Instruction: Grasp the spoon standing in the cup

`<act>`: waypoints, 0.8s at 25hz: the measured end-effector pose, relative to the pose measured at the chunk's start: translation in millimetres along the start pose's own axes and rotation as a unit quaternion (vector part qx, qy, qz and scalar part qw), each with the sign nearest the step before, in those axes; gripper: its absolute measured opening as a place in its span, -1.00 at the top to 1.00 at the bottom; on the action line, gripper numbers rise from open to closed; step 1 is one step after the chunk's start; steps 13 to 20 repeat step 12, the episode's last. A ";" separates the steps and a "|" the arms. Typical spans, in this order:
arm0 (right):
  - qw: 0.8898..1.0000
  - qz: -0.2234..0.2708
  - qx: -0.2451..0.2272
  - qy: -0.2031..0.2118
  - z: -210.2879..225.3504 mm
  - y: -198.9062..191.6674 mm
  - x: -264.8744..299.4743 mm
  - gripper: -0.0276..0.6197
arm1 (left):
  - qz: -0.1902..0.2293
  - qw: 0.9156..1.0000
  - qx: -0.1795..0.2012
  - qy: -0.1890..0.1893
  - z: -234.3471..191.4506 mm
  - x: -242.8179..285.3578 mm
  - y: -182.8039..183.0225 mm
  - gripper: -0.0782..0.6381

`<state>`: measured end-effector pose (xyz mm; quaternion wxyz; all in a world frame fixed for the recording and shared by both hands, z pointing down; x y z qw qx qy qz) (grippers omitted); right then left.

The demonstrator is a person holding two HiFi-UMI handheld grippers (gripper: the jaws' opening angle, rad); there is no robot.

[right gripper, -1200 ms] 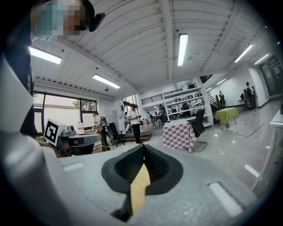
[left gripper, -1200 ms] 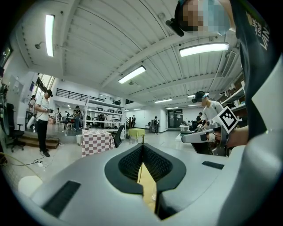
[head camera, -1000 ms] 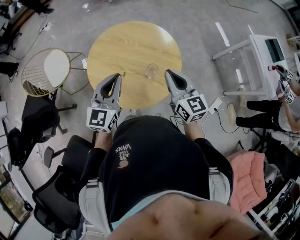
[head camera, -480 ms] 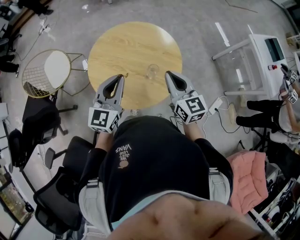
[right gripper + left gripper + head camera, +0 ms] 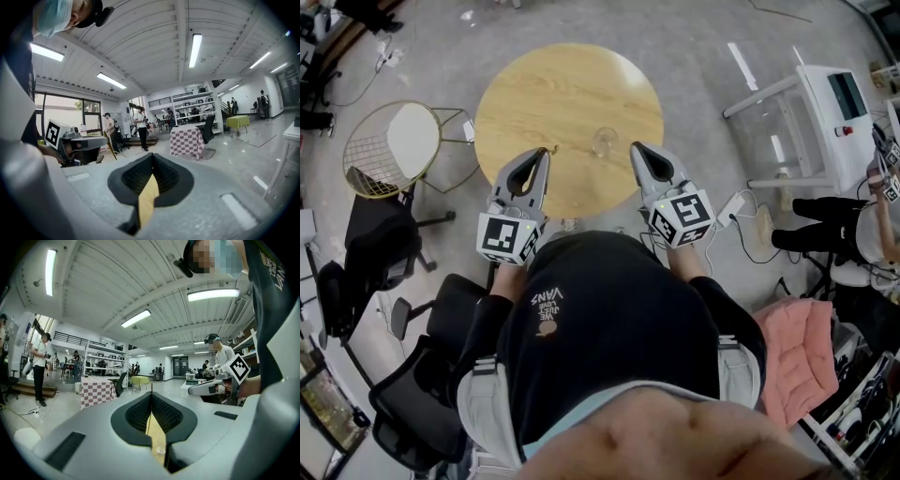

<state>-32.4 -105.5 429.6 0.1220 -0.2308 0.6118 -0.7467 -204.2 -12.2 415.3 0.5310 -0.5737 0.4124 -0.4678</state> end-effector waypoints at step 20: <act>1.000 -0.001 -0.004 0.002 0.7 -1.2 0.2 0.93 | -0.003 1.000 0.003 -0.009 4.1 3.8 0.2 0.74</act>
Point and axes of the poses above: the fingertips, and each gripper's own axes: x forward along the fingers, z to its right, y out of its top, the point moved 3 cm from there along -x, backward along the fingers
